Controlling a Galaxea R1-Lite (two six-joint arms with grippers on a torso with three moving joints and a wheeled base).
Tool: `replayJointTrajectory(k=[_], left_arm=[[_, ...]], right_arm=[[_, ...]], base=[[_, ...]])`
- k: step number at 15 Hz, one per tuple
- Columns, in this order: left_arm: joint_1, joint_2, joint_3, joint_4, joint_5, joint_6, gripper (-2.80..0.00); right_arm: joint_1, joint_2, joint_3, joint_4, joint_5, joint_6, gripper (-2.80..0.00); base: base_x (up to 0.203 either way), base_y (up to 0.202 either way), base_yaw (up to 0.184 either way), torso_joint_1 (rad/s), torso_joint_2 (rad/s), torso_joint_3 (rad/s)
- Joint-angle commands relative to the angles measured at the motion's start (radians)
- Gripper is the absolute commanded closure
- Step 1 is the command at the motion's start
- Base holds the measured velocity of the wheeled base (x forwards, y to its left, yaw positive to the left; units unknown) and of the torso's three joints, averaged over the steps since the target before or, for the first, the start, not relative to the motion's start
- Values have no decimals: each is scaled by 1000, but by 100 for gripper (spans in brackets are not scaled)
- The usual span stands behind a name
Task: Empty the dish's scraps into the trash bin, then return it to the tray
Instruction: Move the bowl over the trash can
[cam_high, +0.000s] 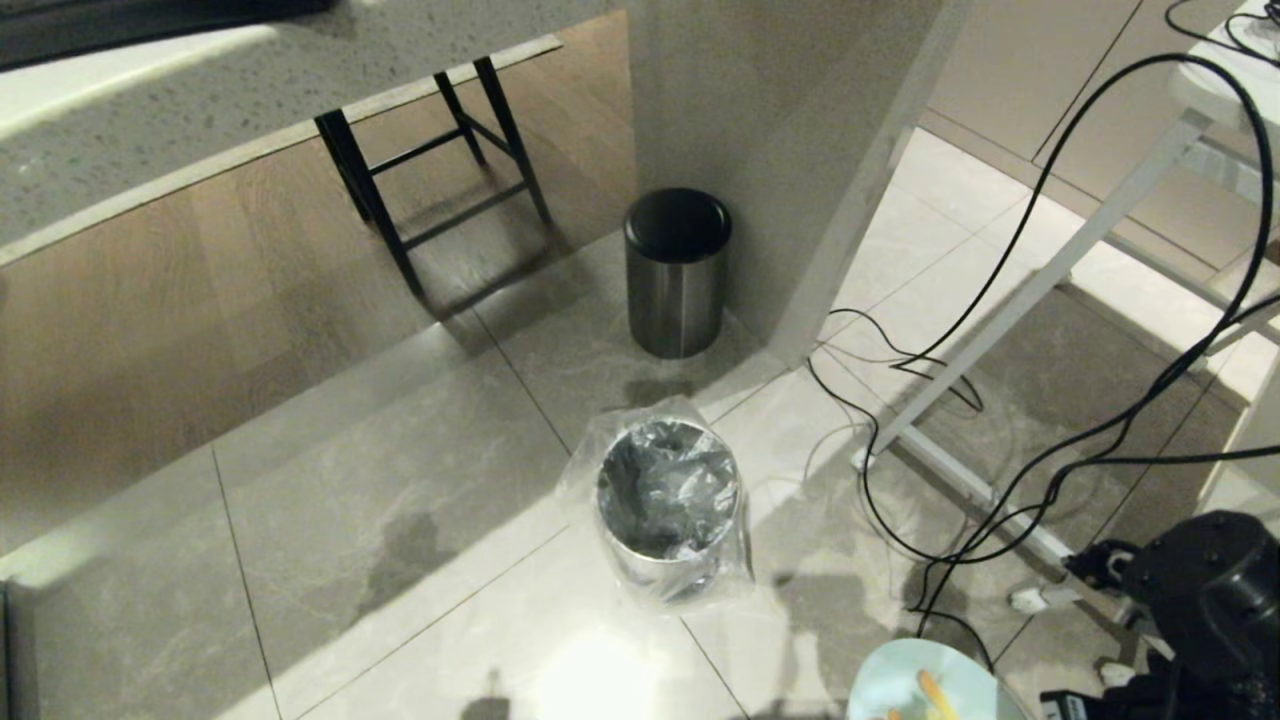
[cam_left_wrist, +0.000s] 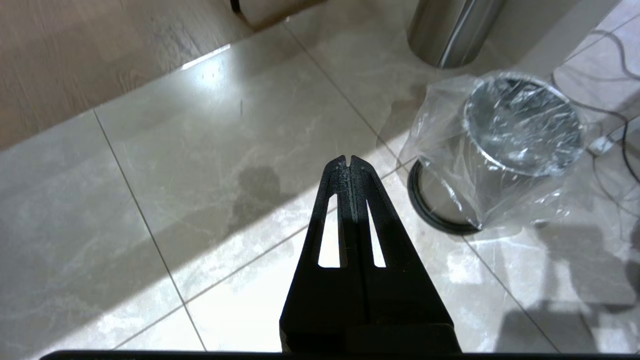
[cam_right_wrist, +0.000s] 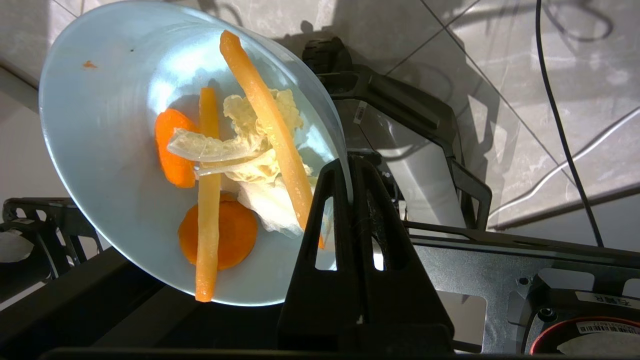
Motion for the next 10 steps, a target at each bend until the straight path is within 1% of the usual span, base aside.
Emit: replayJointTrajectory(k=[1, 10], left_arm=[[1, 1, 0, -1, 1, 0, 0], [1, 1, 0, -1, 1, 0, 0]], right_arm=[[0, -1, 1, 0, 1, 5, 0], [0, -2, 4, -3, 1, 5, 0]], base=[[0, 0, 0, -3, 9, -188], [0, 0, 0, 6, 3, -198]])
